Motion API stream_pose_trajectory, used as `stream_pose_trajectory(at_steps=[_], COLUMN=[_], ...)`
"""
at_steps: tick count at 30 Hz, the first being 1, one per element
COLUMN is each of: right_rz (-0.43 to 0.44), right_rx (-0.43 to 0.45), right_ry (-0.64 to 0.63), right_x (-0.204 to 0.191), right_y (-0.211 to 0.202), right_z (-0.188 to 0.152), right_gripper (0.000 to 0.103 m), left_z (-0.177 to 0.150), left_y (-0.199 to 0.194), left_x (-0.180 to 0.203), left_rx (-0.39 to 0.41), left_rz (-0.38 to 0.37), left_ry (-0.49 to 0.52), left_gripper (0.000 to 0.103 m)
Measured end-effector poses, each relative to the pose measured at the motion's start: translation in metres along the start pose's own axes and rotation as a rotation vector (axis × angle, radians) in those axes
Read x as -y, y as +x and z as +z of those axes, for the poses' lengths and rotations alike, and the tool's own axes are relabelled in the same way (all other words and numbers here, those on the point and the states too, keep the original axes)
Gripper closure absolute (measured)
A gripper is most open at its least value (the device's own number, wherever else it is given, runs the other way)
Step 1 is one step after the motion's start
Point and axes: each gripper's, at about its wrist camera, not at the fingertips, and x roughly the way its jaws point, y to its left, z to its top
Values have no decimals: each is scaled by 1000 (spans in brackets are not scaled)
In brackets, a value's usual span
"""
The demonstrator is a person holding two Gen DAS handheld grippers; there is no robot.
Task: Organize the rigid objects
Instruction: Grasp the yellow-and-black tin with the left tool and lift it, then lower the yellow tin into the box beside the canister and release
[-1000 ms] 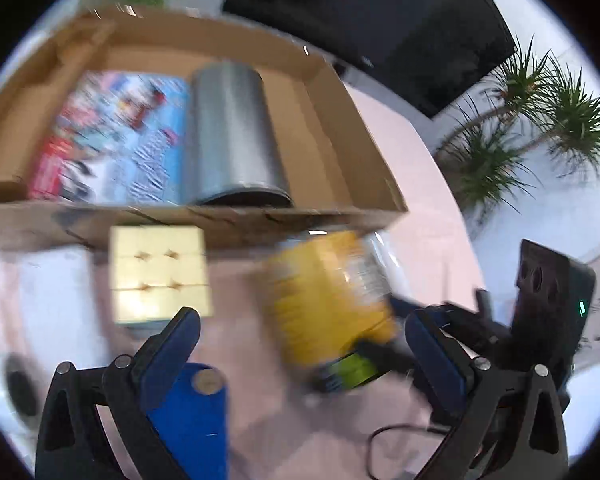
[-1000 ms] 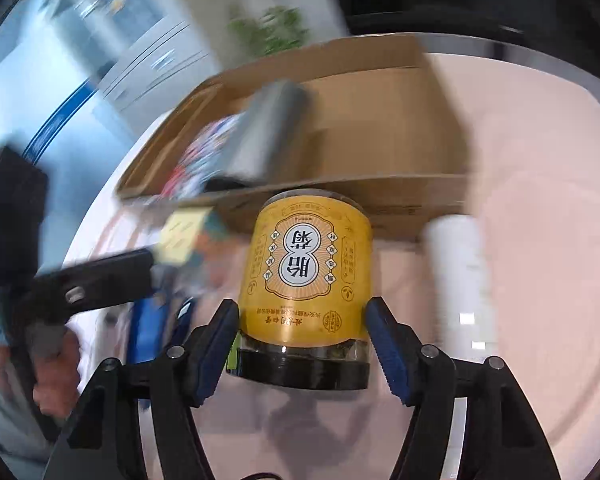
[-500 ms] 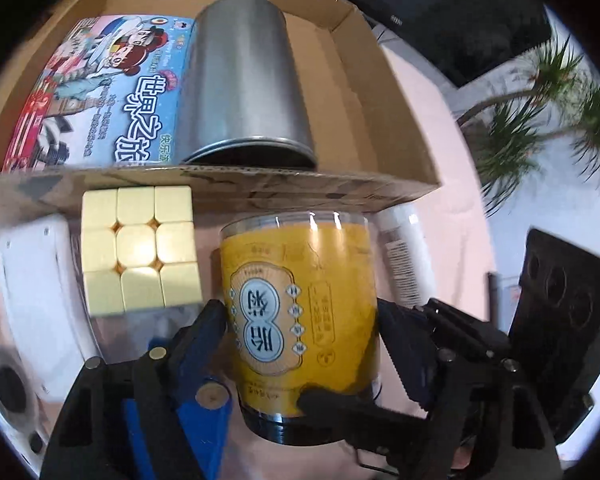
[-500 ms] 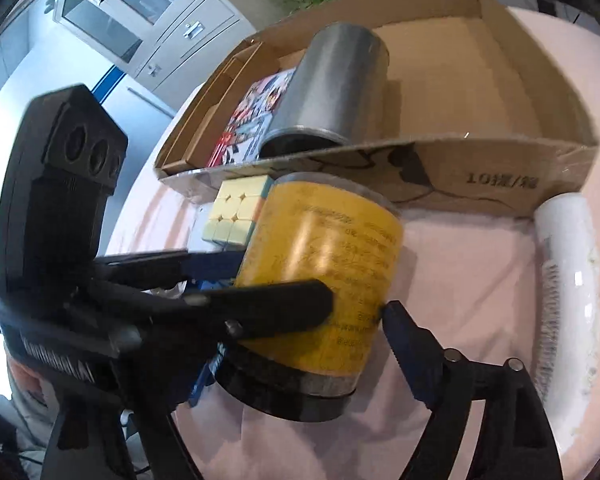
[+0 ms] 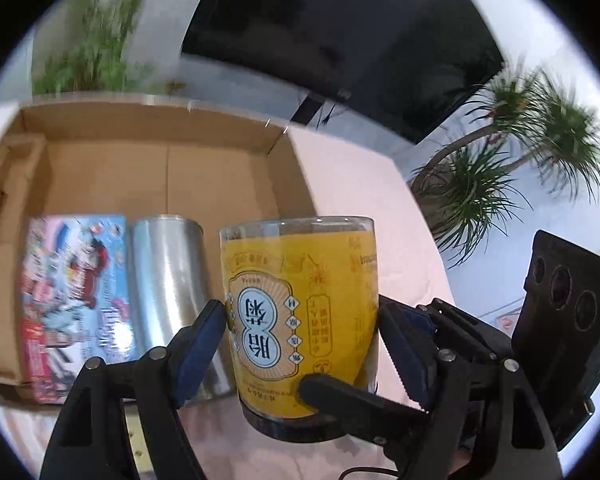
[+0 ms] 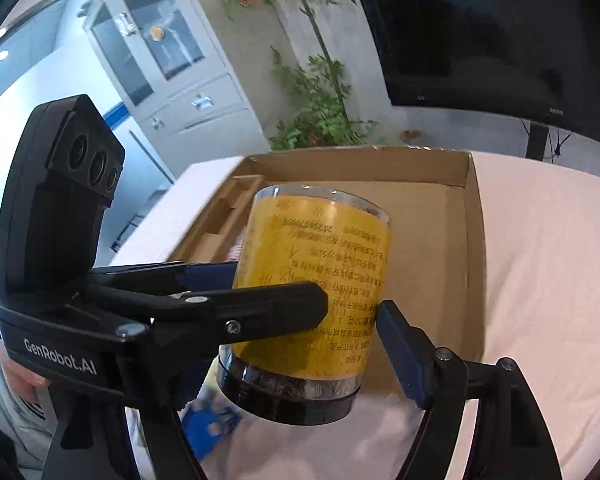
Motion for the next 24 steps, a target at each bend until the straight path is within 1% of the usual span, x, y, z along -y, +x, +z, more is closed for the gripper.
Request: stream_pose_trajectory(at_steps=[3,4,5,9,13,15,16,18,19,21,22,23,24], right_rz=[17,21,17,22,-50,-43,-48,-25,-22,-50,-79,-124,-189], right_rx=[-88,-107,-122,-132,-182,-202,-181,-162,-124,-34,1,15,-9], right_ry=[47,61,73,113,187,238,217,200,180,141,139,148,171], right_x=[24,32,38,48,59,68,67,60,56,55,58,65,75], right_y=[28,35,42,57,82,92,88,73,57,19,0,-15,-23], right_z=[-2,-5,-9,-16,-17,-23,-26,-34,-40,-58,-72,-86,-104], right_gripper=[29,29,28,26,23,21,22,21,21,13,6,6,6], left_z=[-4,-8,-11,-11,-15,-22,-24,-35,-43,-60,-70,-78,-86], left_y=[32,42,47,50,39,30,27,12,2,-17,-27,-34,-42], left_x=[-13,-18,-22,-27,-26,-26,-24,-22,-19,-14,-12,-10,-10], left_rx=[-71,-99,-109,-108,-94,-76,-62,-20,6,47,62,73,81], left_rz=[30,28,22,17,29,54,68,88,100,129,150,170,194], left_ry=[-26,-47,-58,-75,-52,-31,-14,31,69,149,193,225,254], left_gripper=[25,25,25,27,27,27,27,27,27,27,27,27,27])
